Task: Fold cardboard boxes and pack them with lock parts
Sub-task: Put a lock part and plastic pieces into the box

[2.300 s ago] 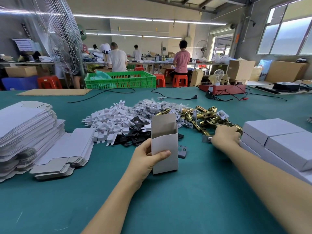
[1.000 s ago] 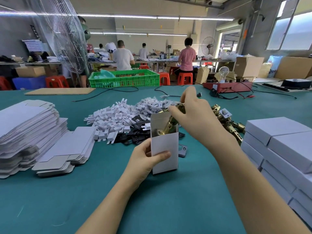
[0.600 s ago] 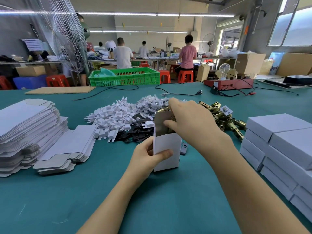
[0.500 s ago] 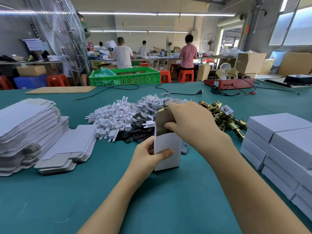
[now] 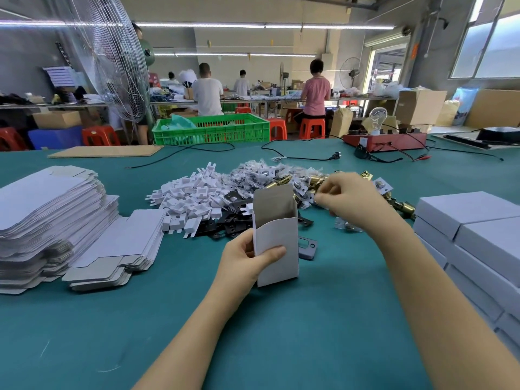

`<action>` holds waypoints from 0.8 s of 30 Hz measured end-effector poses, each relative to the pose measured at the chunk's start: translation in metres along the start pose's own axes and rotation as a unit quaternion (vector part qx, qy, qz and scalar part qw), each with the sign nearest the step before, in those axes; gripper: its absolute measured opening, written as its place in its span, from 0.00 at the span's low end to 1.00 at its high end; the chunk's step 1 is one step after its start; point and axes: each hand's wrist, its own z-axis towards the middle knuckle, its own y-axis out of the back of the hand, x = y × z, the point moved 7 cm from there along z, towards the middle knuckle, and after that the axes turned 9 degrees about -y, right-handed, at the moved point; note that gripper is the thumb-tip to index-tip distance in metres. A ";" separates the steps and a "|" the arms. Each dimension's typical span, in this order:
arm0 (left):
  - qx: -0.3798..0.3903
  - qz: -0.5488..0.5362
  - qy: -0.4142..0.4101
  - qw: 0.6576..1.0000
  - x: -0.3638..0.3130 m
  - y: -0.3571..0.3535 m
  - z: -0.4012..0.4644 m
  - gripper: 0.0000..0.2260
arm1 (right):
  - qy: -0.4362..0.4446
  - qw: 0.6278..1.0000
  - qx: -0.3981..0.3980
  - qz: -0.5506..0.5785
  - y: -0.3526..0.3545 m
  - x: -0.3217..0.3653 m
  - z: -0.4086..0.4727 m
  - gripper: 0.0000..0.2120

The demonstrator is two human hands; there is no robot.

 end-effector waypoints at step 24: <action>0.009 -0.007 0.006 1.000 0.004 0.002 0.001 0.12 | 0.122 0.970 -0.209 -0.021 0.028 0.089 -0.038 0.08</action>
